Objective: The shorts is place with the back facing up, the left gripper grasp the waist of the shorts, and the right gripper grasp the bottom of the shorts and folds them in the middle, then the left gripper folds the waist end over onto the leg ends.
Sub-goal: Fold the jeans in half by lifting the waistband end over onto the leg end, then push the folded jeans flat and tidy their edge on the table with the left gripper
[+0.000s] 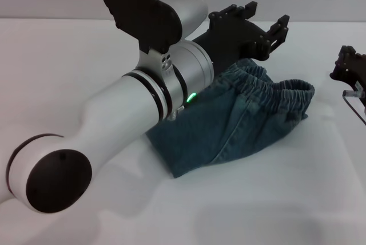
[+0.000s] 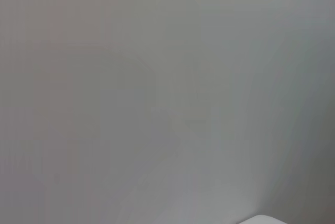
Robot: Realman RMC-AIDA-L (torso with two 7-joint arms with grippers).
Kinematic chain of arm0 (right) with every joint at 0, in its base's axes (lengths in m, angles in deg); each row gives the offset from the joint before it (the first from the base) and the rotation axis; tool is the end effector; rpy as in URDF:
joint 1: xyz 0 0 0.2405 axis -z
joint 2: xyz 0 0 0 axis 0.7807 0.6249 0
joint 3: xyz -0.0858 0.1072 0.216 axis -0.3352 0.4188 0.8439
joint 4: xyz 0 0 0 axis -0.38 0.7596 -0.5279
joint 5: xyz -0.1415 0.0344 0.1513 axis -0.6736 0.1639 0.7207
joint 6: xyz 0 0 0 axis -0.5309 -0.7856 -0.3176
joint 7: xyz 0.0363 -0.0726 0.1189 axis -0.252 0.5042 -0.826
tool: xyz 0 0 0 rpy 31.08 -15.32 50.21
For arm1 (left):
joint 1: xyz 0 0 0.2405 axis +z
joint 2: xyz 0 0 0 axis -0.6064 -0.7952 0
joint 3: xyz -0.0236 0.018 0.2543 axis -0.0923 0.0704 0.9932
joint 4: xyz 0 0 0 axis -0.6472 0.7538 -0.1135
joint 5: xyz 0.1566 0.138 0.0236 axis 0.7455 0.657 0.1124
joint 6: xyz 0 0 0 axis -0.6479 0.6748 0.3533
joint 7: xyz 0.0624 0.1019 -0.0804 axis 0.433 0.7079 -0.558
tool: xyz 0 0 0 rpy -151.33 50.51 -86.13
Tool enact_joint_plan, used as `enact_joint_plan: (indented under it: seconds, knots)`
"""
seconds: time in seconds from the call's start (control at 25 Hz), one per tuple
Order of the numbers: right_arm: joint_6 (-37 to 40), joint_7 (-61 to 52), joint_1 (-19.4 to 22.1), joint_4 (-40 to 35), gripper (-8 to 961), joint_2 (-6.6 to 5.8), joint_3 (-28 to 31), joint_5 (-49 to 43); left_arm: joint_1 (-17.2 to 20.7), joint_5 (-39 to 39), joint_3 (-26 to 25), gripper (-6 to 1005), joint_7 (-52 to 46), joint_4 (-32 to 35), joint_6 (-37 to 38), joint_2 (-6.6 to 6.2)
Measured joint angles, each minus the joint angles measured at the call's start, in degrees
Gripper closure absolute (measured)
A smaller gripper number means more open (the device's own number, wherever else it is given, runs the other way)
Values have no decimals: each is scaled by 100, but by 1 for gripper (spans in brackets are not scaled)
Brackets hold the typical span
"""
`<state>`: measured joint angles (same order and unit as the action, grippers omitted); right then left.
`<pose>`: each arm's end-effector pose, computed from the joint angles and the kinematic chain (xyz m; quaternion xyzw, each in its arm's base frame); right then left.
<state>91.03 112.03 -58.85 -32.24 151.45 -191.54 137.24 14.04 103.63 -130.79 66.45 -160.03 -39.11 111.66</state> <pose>0.2889 0.3405 -0.0247 -0.6729 0.3848 0.2195 0.5924 -0.0768 0.3364 -0.0980 -0.8651 -0.2017 -0.3061 0.3424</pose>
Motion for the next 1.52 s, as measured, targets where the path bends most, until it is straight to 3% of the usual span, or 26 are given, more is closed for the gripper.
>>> enact_joint_plan:
  seconds: [0.16, 0.44, 0.52, 0.68, 0.76, 0.84, 1.0, 1.2, 1.32, 1.52]
  knots:
    - [46, 0, 73, -36, 926, -3, -14, -176, 156, 12, 11, 403, -2, 83, 290, -4]
    - [665, -40, 199, -129, 924, 18, -412, -1125, 773, 193, 136, 139, 3, 334, 1714, -42]
    - [937, -50, 179, -123, 924, 22, -637, -1191, 955, 378, 291, 141, -4, 530, 2407, -45]
    - [1986, -72, 86, 106, 923, 24, -1477, -1198, 1221, 921, 991, 144, -248, 1475, 4869, -46]
    - [2631, -199, -33, 412, 923, 24, -1984, -1198, 1245, 1123, 1160, 145, -599, 1869, 5653, -46]
    - [3120, -515, -173, 718, 922, 15, -2363, -1199, 1241, 1229, 1205, 225, -1023, 2154, 6031, -47]
    - [3825, -1240, -368, 1311, 922, 5, -2819, -1200, 1185, 1527, 1299, 374, -1262, 2665, 6041, -37]
    - [4682, -1759, -264, 1991, 921, 25, -3013, -1199, 1160, 1931, 1494, 518, -1265, 3238, 5961, -14]
    - [5209, -2343, -167, 2542, 920, 31, -3062, -1199, 1160, 1930, 1730, 662, -1303, 3425, 5902, -24]
    - [5433, -2627, -114, 2925, 919, 45, -3106, -1198, 1130, 1929, 2122, 863, -1563, 3751, 5756, -16]
